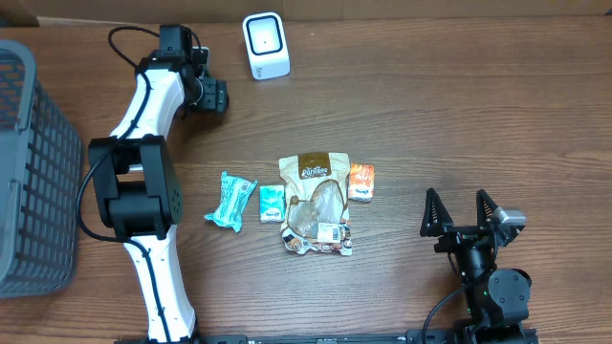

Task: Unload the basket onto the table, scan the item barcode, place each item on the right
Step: 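Set the Knorr jar down left of the scanner and adjust it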

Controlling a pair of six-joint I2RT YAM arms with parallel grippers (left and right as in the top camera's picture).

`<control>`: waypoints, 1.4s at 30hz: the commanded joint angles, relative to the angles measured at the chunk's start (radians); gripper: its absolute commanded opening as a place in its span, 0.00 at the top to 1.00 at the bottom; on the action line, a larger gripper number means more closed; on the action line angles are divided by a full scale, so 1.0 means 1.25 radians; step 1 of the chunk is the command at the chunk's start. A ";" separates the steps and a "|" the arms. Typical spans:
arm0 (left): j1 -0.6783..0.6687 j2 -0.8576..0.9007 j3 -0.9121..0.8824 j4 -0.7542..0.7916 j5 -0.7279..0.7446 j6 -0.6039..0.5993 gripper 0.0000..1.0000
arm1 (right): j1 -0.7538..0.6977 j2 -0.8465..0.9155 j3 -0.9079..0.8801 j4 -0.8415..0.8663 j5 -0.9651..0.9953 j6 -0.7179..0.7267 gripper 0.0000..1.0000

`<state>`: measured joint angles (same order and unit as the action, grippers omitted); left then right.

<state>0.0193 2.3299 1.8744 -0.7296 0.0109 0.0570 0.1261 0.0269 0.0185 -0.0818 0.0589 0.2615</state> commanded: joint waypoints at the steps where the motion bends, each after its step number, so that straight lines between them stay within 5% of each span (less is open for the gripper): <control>1: -0.005 0.005 0.005 -0.011 0.012 -0.009 0.19 | -0.002 -0.007 -0.009 0.003 0.002 0.001 0.00; 11: -0.009 0.005 0.005 -0.072 0.013 -0.059 0.41 | -0.002 -0.007 -0.009 0.003 0.002 0.001 0.00; 21: -0.013 0.005 0.005 -0.151 0.013 -0.094 0.52 | -0.002 -0.007 -0.009 0.003 0.002 0.001 0.00; 36: -0.061 -0.003 0.012 -0.332 -0.012 -0.087 0.52 | -0.002 -0.007 -0.009 0.003 0.002 0.001 0.00; 42: -0.047 -0.105 0.140 -0.351 -0.014 -0.121 0.45 | -0.002 -0.007 -0.009 0.003 0.002 0.001 0.00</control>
<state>-0.0525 2.3238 1.9266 -1.1755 0.0032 -0.0624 0.1261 0.0269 0.0185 -0.0818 0.0593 0.2611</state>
